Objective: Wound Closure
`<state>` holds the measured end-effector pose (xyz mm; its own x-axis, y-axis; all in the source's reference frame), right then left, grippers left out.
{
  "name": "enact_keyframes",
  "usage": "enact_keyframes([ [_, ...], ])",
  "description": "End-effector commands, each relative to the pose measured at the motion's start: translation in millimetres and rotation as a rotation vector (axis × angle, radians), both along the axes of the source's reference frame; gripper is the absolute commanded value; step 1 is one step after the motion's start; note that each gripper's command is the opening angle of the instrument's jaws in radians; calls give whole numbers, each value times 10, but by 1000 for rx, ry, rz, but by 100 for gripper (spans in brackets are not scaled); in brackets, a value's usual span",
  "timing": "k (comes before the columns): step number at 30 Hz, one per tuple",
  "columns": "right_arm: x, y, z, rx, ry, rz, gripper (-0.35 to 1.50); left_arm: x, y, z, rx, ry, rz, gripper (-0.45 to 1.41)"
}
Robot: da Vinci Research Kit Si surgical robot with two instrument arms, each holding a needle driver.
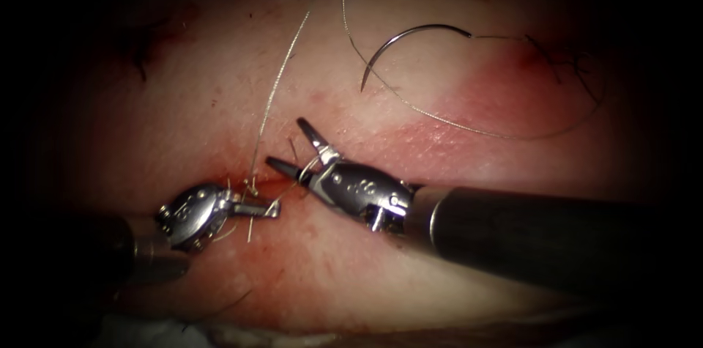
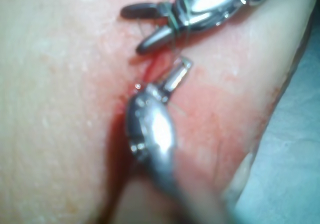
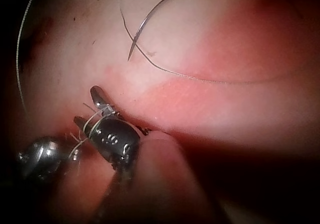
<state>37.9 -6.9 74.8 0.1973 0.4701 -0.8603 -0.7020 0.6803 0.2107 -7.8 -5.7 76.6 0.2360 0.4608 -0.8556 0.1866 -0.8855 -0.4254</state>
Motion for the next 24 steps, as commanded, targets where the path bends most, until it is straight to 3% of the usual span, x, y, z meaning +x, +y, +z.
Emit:
enact_keyframes([
  [1,8,-7,5,8,14,-26,-35,-5,-8,6,3,-1,2,-27],
  [8,8,-23,14,53,-42,-86,-35,-3,-7,6,3,-5,6,-27],
  [16,7,-27,-5,-2,-67,-88,-35,1,10,4,18,17,-27,-28],
  [20,8,-30,-9,-16,-59,-82,-35,5,29,1,60,33,-44,-42],
  [24,14,-42,-18,-31,-52,-75,-35,15,93,-13,109,111,-102,-45],
])
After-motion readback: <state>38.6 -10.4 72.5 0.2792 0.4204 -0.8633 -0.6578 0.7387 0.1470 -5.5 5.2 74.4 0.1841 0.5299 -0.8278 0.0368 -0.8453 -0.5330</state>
